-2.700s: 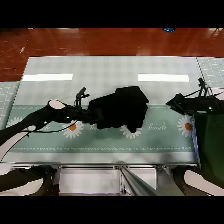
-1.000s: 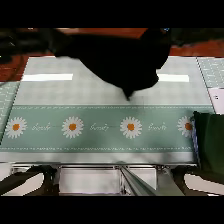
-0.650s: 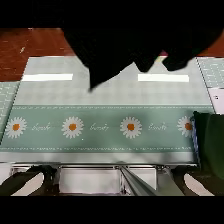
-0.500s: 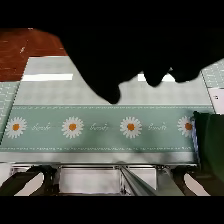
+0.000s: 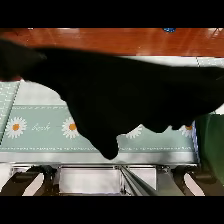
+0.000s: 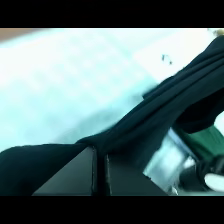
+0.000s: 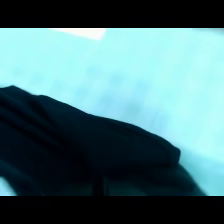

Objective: Fold the shirts.

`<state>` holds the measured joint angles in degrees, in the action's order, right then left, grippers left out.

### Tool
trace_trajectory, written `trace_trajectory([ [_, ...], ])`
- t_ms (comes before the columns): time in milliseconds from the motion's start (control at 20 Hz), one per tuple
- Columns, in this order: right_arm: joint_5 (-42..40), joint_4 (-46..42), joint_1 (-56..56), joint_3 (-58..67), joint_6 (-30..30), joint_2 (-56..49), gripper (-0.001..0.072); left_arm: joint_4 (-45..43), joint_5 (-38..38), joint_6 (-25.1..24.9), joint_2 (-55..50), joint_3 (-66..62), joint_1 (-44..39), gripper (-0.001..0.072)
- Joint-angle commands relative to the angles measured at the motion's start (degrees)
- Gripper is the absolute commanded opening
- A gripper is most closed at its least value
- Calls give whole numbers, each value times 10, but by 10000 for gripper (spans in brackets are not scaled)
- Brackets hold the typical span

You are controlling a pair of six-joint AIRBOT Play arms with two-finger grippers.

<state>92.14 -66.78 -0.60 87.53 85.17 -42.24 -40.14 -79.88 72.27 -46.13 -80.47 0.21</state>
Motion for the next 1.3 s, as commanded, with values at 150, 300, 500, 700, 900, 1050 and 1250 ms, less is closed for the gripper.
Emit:
trace_trajectory([
  [150, -160, 78, 0, -234, -30, -63, 25, 2, 193, -2, -40, 240, -81, 19],
  [300, -233, 99, 0, -229, -54, -173, 25, 2, 301, -6, -138, 249, -99, 19],
  [500, -273, 170, 0, -165, -73, -340, 25, 3, 363, -6, -281, 215, -99, 19],
  [700, -281, 210, -4, -47, -62, -476, 125, 7, 360, 14, -375, 146, -96, 112],
  [900, -214, 212, -64, 76, -47, -510, 410, -39, 217, 27, -391, 57, -25, 506],
  [1050, -102, 171, -169, 111, -51, -478, 408, -101, 88, 61, -371, 38, 74, 506],
  [1250, -115, 45, -284, -58, -20, -363, 408, -107, 70, 54, -288, 184, 131, 506],
])
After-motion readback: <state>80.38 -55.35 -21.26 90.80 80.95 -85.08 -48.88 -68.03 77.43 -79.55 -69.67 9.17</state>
